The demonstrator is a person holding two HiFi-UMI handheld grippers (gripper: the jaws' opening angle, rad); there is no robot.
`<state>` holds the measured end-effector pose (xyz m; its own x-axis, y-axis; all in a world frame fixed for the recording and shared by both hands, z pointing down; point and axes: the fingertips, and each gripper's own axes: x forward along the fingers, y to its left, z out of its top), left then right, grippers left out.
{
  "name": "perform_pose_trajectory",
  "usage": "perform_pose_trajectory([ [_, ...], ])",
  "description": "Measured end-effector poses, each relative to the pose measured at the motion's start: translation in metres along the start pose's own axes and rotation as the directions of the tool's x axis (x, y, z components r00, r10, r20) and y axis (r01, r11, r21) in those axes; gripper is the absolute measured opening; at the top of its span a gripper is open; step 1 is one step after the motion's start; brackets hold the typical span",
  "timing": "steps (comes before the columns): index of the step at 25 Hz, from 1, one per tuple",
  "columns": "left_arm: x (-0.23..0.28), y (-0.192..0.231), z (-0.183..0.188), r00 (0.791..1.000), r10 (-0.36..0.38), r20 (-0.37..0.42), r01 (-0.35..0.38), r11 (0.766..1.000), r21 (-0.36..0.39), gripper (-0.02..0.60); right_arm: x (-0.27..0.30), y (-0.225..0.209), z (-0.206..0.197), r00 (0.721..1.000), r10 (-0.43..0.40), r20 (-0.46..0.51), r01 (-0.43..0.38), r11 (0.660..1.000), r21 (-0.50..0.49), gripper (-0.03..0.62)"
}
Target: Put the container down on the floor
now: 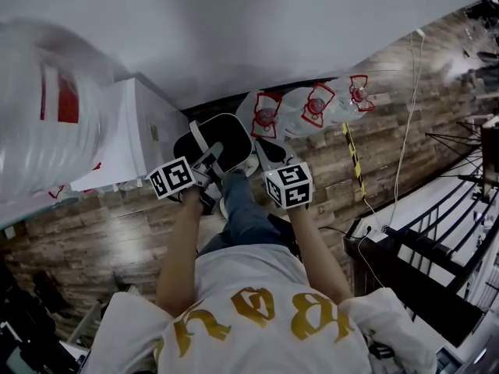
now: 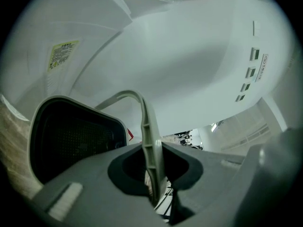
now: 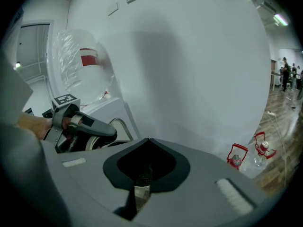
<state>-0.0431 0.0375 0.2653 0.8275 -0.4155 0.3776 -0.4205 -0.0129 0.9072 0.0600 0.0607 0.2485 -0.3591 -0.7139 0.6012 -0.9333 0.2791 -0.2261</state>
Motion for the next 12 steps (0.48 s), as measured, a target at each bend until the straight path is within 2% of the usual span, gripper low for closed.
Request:
perform_pose_trajectory([
  [12,0.031,0.051,0.006,0.998,0.059,-0.016,-0.06,0.998,-0.026,0.055,0.045,-0.012,-0.021,0.995,0.06,-0.073,-0.062,0.998,-0.022,0.026],
])
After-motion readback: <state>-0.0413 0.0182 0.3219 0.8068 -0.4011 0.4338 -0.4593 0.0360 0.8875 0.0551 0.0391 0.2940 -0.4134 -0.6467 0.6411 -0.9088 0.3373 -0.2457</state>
